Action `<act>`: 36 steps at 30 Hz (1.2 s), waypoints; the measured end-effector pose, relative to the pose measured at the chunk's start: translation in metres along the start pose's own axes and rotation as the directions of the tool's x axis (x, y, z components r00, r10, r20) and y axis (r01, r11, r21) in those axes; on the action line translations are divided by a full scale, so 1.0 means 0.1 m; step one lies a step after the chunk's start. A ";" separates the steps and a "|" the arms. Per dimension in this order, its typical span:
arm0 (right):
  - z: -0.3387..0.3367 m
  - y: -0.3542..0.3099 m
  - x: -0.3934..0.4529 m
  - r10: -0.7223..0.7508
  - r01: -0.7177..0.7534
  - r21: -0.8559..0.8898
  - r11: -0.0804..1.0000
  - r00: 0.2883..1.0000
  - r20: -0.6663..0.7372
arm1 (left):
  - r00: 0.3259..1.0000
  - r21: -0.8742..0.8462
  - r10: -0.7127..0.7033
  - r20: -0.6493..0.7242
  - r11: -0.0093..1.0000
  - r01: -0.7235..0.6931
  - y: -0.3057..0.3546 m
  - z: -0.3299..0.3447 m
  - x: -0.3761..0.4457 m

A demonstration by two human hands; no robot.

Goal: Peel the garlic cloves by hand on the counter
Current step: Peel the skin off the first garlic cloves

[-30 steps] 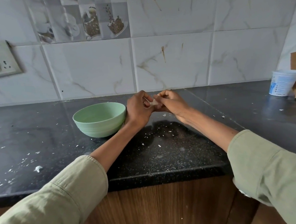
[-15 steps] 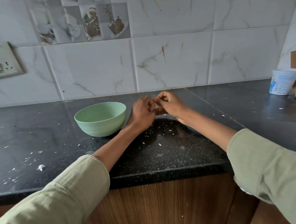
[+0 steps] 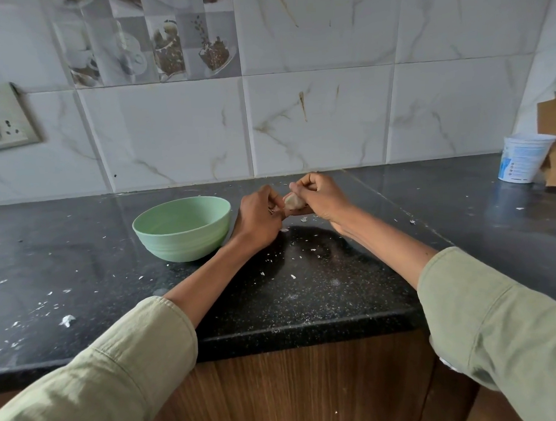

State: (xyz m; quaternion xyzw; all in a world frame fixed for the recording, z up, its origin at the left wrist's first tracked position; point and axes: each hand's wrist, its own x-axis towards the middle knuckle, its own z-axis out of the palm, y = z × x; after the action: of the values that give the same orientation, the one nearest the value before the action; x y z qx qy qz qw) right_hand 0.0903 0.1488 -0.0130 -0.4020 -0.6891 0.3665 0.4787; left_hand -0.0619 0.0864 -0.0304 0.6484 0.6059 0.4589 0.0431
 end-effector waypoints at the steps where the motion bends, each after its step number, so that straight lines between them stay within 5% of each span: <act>1: 0.00 0.01 0.01 0.010 -0.011 0.023 1.000 1.000 0.009 | 1.000 -0.003 -0.009 0.003 1.000 0.009 0.00 -0.01 0.00; 12: -0.05 -0.04 -0.03 -0.037 0.035 0.059 0.998 0.999 0.021 | 0.994 -0.077 -0.047 0.102 0.996 0.055 0.16 -0.04 -0.10; 18: -0.03 -0.16 -0.14 -0.026 -0.010 0.190 0.982 0.983 0.184 | 0.998 -0.122 -0.042 0.055 0.991 0.049 0.23 -0.01 -0.07; 23: 0.13 -0.16 -0.27 -0.067 0.123 -0.234 0.964 0.970 0.233 | 0.992 -0.172 -0.105 -0.064 0.981 0.092 0.23 -0.02 -0.07; 31: 0.20 -0.17 -0.27 -0.176 0.220 -0.419 0.881 0.974 0.141 | 0.982 -0.369 -0.182 -0.055 0.917 0.149 0.27 0.06 -0.04; 36: 0.22 -0.15 -0.22 -0.357 0.333 -0.555 0.762 0.932 0.069 | 0.985 -0.312 -0.135 -0.107 0.945 0.095 0.33 0.05 -0.06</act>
State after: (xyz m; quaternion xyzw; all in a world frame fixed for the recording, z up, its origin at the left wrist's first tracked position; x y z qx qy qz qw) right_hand 0.0709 0.1199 -0.0144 -0.3978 -0.8177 0.0466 0.4134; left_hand -0.0329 0.0755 -0.0165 0.5669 0.5659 0.5841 0.1311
